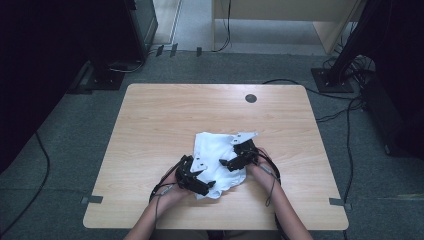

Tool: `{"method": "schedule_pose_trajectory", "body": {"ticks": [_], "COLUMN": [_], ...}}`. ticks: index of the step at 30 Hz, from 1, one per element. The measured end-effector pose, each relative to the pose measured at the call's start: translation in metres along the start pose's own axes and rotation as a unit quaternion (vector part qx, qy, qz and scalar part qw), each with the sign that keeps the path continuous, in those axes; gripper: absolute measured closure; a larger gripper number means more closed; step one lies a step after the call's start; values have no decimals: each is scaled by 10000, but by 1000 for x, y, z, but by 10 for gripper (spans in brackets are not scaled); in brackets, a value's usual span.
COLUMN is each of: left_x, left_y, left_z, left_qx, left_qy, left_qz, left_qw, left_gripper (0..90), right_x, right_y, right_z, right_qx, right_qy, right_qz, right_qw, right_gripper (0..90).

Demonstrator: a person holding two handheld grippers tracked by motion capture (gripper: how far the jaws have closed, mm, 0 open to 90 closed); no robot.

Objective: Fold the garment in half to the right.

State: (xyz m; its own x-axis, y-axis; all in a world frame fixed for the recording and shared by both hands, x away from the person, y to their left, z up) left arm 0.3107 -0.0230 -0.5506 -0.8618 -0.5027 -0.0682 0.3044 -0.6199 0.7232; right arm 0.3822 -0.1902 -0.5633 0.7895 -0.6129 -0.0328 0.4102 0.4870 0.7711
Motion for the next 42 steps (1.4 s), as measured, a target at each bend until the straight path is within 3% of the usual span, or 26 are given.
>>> {"method": "schedule_pose_trajectory", "body": {"ticks": [5,9,16,19,23,30,33,37,42], "left_x": [-3,-1,-1,-1,-1,-1,0,8,9], "left_y": [7,14,8,5,3,3,11,15,12], "left_z": [7,9,3,0,-1,0,7,6,3], "left_qx": [142,371,342,238,196,108,436,499,491], "left_qy": [-102,28,33,64,57,-7,-144,-232,-274], "left_qz": [212,271,402,358,347,423,565,470,532], "left_qw": [9996,9989,9986,9991,9992,9990,9973,9974,9970], "left_gripper": [61,60,61,61,62,68,68,68,68], "right_x": [2,5,1,2,2,3,2,0,1], "right_y": [7,20,32,30,28,29,37,50,51], "right_z": [6,7,-12,-24,-27,-27,-24,-24,-39], "right_qx": [150,383,286,34,-98,-87,88,260,45], "right_qy": [-113,-96,-72,-104,-152,-177,-260,-315,-472], "right_qz": [-111,-206,-68,11,151,76,35,41,53], "right_qw": [9998,9990,9995,9999,9997,9998,9996,9992,9989], "right_gripper": [81,81,81,80,77,74,93,93,93]}}
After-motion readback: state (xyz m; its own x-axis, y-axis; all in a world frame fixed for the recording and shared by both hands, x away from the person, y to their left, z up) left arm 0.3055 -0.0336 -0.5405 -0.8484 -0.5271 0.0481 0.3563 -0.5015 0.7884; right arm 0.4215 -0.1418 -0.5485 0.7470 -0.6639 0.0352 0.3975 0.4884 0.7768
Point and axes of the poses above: each handheld gripper's, and its own axes: z roughly backward along the jaws, y roughly out of its top, x roughly to its right, the point moved 5 cm from there along -z, roughly forward along the jaws, and after that the axes turned 2 degrees about x, right-handed, at the moved point
